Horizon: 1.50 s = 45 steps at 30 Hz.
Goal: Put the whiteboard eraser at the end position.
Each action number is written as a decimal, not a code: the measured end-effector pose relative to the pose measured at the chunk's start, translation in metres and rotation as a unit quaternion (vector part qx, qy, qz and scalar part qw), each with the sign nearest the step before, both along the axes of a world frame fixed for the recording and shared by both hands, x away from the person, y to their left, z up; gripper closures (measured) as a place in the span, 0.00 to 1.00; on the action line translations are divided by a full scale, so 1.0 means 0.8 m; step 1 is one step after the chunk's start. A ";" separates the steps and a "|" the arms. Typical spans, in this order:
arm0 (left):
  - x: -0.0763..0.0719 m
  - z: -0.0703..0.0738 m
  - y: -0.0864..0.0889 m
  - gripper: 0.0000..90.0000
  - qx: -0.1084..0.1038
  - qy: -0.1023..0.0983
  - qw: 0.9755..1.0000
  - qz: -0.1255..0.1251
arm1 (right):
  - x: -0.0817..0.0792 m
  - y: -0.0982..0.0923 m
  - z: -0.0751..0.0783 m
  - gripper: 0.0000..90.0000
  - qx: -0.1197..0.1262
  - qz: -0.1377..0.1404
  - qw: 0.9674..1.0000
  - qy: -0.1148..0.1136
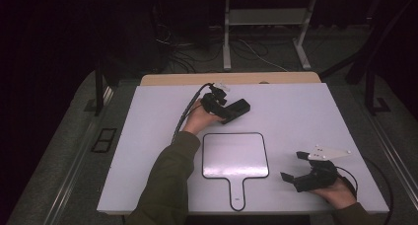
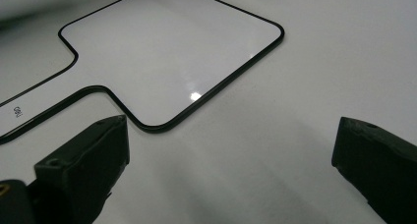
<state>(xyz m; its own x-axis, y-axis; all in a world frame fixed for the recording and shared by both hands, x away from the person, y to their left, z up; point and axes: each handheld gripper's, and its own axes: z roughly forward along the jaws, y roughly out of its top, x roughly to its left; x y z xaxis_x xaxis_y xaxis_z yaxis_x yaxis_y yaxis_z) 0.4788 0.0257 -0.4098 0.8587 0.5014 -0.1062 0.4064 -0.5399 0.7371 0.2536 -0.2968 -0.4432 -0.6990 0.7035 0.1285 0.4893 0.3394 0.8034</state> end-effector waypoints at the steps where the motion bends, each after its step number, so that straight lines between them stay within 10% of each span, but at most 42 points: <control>1: -0.003 0.003 0.003 0.19 0.008 -0.003 1.000 -0.008 | 0.000 0.000 0.000 0.00 0.001 0.000 1.000 0.001; 45: -0.153 0.003 0.085 0.09 -0.053 -0.035 0.998 0.014 | 0.003 0.001 -0.003 0.00 0.015 0.005 1.000 -0.008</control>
<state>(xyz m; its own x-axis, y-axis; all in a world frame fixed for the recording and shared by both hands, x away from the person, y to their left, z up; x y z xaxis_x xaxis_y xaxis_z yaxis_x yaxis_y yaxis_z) 0.3567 0.0937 -0.4074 0.8518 0.5145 -0.0991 0.3651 -0.4471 0.8166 0.2558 -0.2958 -0.4459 -0.7081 0.6925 0.1377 0.4724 0.3197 0.8214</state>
